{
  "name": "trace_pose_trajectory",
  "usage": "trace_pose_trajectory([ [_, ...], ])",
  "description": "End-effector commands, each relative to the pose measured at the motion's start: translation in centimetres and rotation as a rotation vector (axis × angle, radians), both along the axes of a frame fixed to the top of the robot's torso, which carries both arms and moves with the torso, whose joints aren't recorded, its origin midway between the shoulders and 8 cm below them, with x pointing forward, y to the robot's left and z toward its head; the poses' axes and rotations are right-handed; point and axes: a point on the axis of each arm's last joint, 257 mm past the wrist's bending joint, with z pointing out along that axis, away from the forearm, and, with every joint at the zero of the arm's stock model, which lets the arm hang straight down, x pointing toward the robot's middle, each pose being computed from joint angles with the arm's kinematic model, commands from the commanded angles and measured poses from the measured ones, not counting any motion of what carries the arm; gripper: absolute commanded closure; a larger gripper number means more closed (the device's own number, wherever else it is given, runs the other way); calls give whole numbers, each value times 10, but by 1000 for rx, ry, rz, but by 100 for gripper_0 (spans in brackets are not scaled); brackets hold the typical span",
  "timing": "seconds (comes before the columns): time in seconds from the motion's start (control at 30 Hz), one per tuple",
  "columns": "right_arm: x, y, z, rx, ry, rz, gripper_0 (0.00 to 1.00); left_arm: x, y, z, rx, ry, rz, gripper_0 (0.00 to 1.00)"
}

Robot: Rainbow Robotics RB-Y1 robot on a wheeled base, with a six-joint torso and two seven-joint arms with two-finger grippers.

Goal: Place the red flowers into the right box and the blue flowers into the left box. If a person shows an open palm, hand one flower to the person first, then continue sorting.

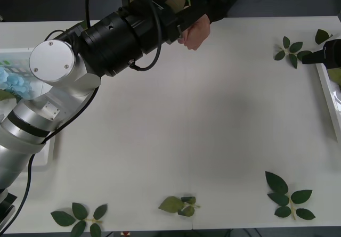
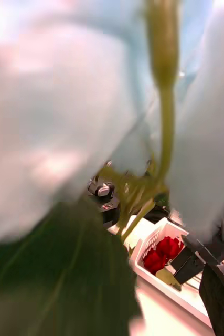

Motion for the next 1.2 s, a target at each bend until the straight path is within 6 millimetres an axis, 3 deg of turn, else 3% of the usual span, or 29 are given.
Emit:
trace_pose_trajectory([
  [0.03,1,12,-4,-22,-15,40,19,-10,-7,2,6,-29,-9,0],
  [0.33,-17,18,-17,-36,61,89,19,-10,-7,2,3,-28,-9,0],
  [0.5,-28,41,-27,-135,83,260,19,-10,-7,3,2,-27,-9,0],
  [0.67,-29,77,-19,-107,-26,426,19,-8,0,-5,66,-56,3,0],
  [0.87,-42,119,5,16,-156,587,19,-19,58,-54,328,-62,-93,0],
  [1.07,-62,170,22,216,-305,714,25,-54,139,-117,519,84,-304,0],
  [1.2,-83,208,23,325,-352,814,26,-66,185,-162,611,216,-342,0],
])
